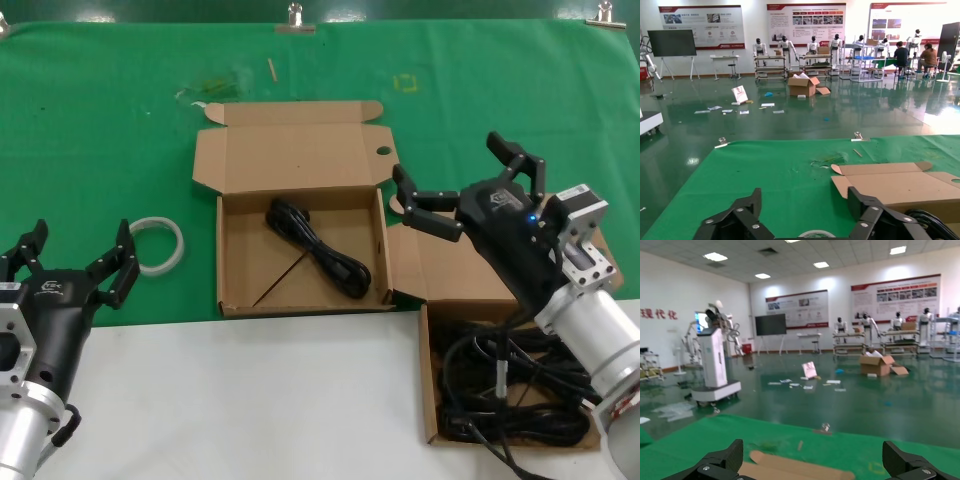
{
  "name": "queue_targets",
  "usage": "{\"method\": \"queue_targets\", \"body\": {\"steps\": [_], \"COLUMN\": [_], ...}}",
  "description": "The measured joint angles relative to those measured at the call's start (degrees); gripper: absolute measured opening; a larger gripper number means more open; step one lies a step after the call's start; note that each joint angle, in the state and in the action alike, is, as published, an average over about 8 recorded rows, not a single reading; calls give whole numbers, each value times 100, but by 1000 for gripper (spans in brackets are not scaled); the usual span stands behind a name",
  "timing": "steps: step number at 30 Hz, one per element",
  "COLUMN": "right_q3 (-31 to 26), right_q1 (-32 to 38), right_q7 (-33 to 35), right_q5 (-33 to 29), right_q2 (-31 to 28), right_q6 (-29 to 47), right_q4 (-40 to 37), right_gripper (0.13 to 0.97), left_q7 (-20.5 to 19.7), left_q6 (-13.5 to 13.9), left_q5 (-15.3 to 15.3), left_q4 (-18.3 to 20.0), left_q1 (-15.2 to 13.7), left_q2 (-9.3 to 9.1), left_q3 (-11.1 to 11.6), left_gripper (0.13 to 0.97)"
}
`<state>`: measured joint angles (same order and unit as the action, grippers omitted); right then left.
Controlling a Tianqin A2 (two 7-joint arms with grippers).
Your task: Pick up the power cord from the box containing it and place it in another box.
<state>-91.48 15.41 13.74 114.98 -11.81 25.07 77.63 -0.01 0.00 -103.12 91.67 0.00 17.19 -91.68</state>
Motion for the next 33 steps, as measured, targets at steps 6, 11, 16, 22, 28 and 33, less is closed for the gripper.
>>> {"method": "queue_targets", "body": {"steps": [6, 11, 16, 22, 28, 33], "right_q3": [-3, -5, -7, -10, -12, -15], "right_q1": [-209, -383, -558, -767, -976, -1150], "right_q7": [-187, -341, -498, -684, -870, -1026], "right_q5": [-161, -294, -429, -590, -750, -884], "right_q2": [-73, -134, -195, -268, -341, -402], "right_q6": [-340, -623, -908, -1248, -1588, -1871], "right_q4": [190, 349, 509, 699, 890, 1048], "right_gripper": [966, 966, 966, 966, 966, 966], "left_q7": [1, 3, 2, 1, 1, 1], "left_q6": [0, 0, 0, 0, 0, 0], "left_q5": [-1, -1, -1, -1, -1, -1], "left_q4": [0, 0, 0, 0, 0, 0], "left_q1": [0, 0, 0, 0, 0, 0], "left_q2": [0, 0, 0, 0, 0, 0], "left_q3": [0, 0, 0, 0, 0, 0], "left_gripper": [550, 550, 550, 639, 786, 861]}}
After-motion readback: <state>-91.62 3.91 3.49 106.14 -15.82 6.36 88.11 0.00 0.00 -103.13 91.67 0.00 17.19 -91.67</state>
